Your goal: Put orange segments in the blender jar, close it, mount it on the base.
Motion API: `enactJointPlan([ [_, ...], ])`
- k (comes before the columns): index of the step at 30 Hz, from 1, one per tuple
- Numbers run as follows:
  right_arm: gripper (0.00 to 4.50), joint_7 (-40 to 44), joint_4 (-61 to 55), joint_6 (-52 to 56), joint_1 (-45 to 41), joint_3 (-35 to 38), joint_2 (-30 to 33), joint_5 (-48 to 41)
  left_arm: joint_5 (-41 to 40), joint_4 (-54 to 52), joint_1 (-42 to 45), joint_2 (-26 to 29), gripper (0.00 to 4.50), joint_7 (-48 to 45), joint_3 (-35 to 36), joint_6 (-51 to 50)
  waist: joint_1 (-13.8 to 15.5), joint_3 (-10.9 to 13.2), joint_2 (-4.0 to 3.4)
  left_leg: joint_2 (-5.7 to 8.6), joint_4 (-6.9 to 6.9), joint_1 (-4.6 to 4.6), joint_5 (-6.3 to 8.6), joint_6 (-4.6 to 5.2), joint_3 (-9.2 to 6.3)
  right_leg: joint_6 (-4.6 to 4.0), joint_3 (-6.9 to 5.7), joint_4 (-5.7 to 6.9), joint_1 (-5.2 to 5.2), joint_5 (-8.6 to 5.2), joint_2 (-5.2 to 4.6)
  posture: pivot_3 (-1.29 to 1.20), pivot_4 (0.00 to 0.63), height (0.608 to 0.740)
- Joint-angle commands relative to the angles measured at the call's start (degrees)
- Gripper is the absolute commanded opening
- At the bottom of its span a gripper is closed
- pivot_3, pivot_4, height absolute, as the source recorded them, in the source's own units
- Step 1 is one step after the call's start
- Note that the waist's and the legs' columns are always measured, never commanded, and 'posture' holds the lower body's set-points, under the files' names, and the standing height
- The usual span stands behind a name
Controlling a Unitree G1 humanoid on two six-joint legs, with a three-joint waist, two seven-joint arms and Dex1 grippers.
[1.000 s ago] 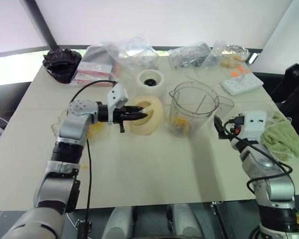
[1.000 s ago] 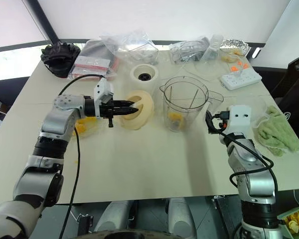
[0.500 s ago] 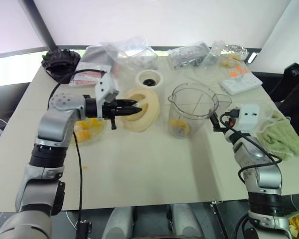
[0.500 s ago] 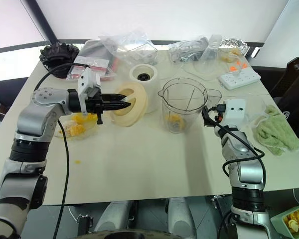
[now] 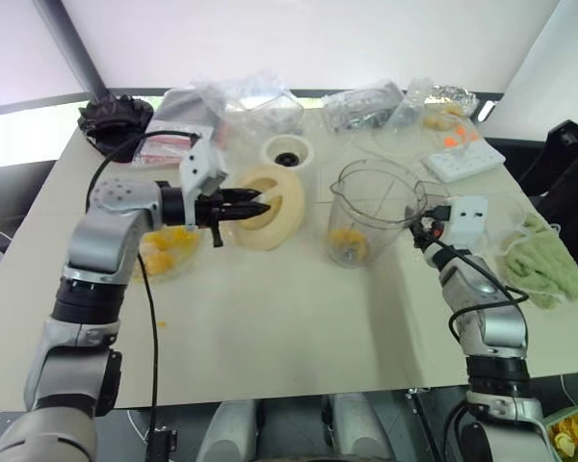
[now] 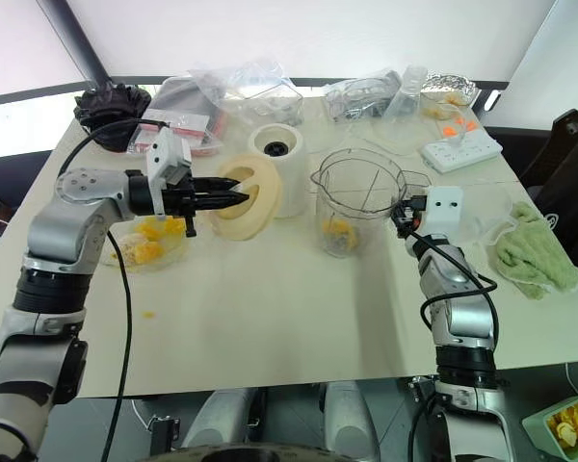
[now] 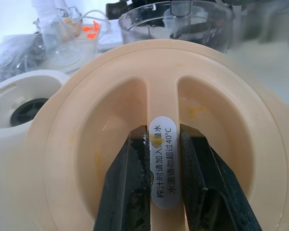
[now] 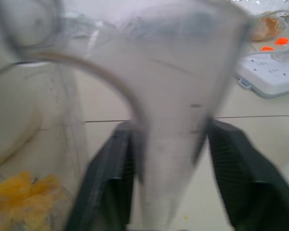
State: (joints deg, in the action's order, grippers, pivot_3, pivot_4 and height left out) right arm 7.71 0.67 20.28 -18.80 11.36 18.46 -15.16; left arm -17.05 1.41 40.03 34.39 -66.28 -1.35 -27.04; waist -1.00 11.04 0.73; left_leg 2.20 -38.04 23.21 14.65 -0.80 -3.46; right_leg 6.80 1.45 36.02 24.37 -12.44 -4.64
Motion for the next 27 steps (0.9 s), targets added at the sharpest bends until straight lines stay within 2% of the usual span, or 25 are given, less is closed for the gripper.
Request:
enactJointPlan([
  [1, 0.9, 0.2, -0.5, -1.6, -1.1, 0.1, -0.3, 0.9, -1.7, -0.8, 1.8, 2.0, 0.26, 0.1, 2.2, 0.7, 0.1, 0.0, 0.0, 0.01, 0.0, 0.01, 0.0, 0.0, 0.0, 0.0, -0.01, 0.0, 0.0, 0.0, 0.0, 0.0, 0.15, 0.74],
  [7, 0.9, 1.2, -6.3, 0.3, 0.4, -2.8, -2.2, 0.9, -1.4, 7.0, 11.0, 5.3, 0.26, -3.1, 1.4, 1.9, 0.0, 0.0, 0.01, 0.07, 0.0, 0.0, 0.0, 0.0, 0.02, 0.0, -0.01, 0.01, 0.01, 0.0, 0.05, 0.0, 0.15, 0.74],
  [11, 0.9, 1.0, -12.0, 2.9, 2.3, -5.1, -4.2, 0.8, -1.3, 12.1, 17.7, 5.2, 0.26, -7.8, -0.4, 4.8, -0.3, 0.0, -0.01, 0.08, 0.05, 0.02, 0.0, 0.0, 0.03, -0.01, 0.0, 0.04, 0.09, 0.0, 0.08, 0.0, 0.15, 0.74],
  [19, 0.9, -0.1, -18.4, 6.2, 4.4, -8.8, -7.0, 1.8, -1.6, 16.4, 26.1, 0.6, 0.26, -13.2, -2.9, 8.7, 0.1, 0.0, -0.02, 0.11, 0.03, 0.11, 0.0, 0.0, 0.04, -0.01, 0.0, 0.06, 0.15, 0.0, 0.05, 0.0, 0.15, 0.74],
  [27, 0.9, -0.6, -19.2, 5.4, 6.4, -12.4, -8.2, 5.3, -2.0, 14.5, 25.5, -7.2, 0.26, -14.1, -6.6, 7.7, -0.2, 0.0, -0.02, 0.12, 0.03, 0.12, 0.0, 0.0, 0.03, 0.0, 0.0, 0.07, 0.15, -0.01, 0.06, 0.0, 0.15, 0.74],
])
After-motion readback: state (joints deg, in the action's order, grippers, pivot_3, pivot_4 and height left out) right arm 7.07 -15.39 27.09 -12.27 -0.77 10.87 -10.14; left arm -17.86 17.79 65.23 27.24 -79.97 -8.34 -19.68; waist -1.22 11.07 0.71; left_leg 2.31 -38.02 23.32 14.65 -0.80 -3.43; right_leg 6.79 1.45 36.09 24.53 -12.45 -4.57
